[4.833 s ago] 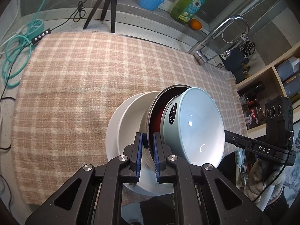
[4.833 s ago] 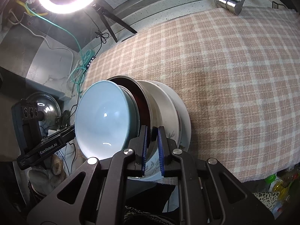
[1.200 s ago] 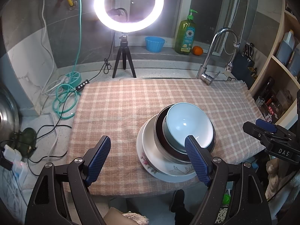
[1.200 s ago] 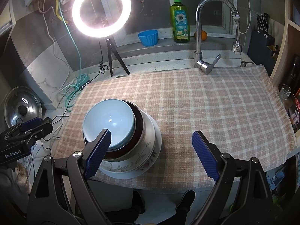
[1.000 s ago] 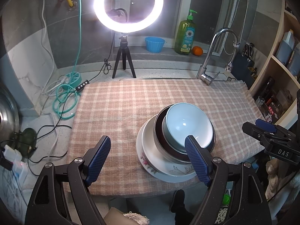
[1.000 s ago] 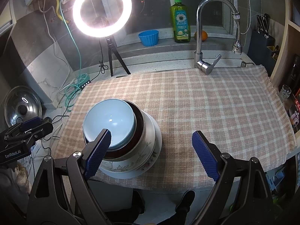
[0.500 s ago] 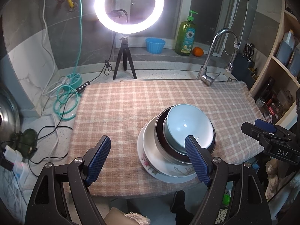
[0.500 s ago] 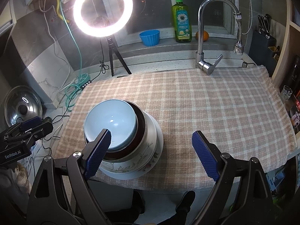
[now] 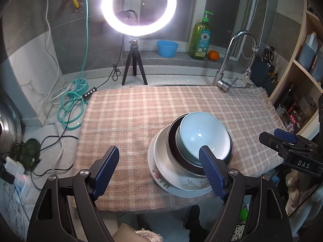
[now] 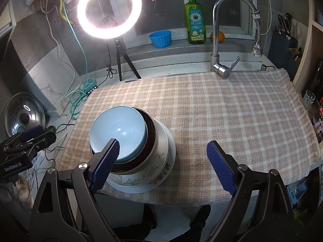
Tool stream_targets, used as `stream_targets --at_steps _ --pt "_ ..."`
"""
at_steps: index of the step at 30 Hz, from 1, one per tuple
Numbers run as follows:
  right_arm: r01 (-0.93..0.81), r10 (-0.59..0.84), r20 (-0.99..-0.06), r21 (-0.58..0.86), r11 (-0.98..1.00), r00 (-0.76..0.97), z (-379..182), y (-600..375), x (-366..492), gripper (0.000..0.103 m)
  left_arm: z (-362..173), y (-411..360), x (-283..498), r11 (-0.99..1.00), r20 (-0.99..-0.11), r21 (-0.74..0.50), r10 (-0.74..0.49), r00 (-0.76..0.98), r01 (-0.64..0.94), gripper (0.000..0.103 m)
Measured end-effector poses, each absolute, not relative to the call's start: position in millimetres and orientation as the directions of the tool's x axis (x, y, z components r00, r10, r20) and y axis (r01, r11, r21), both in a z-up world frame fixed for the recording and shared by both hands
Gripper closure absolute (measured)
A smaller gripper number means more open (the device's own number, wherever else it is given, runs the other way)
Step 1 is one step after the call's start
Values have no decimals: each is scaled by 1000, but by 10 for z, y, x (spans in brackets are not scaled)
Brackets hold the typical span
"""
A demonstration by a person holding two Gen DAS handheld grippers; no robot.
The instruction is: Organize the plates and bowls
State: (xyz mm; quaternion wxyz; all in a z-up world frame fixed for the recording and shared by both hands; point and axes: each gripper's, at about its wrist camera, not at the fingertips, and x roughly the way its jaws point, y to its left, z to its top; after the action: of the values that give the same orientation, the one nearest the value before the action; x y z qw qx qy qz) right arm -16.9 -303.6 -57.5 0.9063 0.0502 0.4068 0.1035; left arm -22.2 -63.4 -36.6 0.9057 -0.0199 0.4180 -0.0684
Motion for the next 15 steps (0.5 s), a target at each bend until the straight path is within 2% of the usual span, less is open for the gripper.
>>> stream_targets --at_steps 15 --pt "-149 234 -731 180 972 641 -599 -3031 -140 13 -384 -643 -209 990 -757 -92 -142 637 112 22"
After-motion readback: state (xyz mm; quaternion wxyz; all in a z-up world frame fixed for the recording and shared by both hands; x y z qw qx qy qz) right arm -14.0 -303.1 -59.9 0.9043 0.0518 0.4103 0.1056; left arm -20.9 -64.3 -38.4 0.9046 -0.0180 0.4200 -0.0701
